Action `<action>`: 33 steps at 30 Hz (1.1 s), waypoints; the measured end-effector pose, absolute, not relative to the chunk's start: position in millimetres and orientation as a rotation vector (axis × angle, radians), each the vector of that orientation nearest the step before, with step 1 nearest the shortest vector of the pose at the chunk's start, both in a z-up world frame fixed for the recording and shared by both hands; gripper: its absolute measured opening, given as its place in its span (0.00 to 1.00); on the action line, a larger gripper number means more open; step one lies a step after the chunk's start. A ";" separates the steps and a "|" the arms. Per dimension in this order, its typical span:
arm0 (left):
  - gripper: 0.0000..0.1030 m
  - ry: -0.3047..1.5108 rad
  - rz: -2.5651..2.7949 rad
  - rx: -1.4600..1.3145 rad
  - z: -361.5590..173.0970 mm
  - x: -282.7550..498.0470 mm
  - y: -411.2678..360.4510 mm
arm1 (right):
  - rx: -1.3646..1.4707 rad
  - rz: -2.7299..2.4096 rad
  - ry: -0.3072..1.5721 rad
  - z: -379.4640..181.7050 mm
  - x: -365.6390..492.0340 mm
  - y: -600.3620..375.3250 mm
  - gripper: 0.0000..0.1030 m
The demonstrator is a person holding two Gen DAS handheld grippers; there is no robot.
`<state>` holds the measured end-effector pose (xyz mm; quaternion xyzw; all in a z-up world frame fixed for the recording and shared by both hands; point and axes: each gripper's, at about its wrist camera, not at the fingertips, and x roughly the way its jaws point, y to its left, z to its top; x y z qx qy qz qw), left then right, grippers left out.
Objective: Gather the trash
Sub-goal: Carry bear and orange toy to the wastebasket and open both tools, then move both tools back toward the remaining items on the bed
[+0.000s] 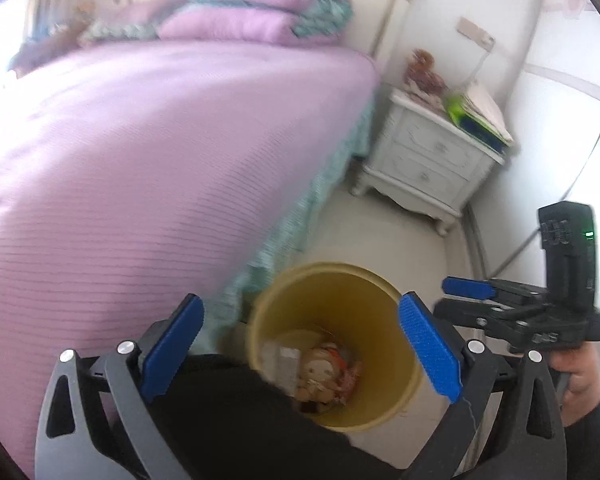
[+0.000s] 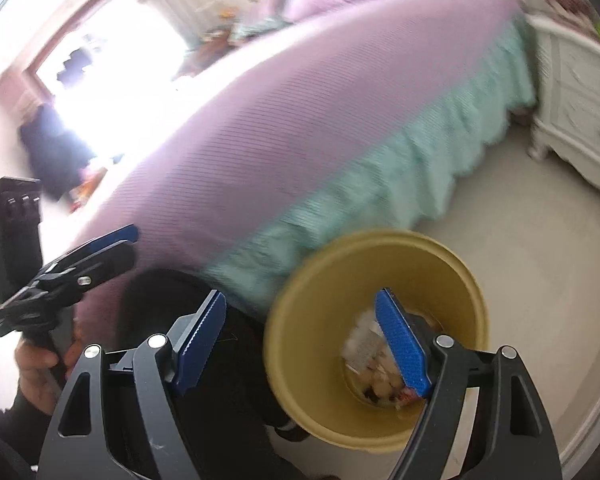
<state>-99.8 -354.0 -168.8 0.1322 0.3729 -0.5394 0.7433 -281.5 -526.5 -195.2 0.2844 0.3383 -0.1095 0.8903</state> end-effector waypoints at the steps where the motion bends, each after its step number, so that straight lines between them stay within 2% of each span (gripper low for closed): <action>1: 0.95 0.790 -1.162 0.282 -162.8 -96.7 -345.3 | 0.572 -0.199 0.689 -187.9 -275.4 -520.5 0.73; 12: 0.96 0.688 -0.876 0.132 -111.3 -28.9 -231.9 | 0.353 0.111 0.573 -115.6 -159.5 -440.5 0.75; 24: 0.96 0.642 -0.576 0.053 -80.2 61.5 -119.7 | 0.202 0.220 0.527 -84.6 -44.8 -366.0 0.91; 33: 0.96 0.623 -0.429 0.060 -63.0 143.2 -79.9 | 0.097 0.229 0.521 -77.4 39.9 -341.7 0.92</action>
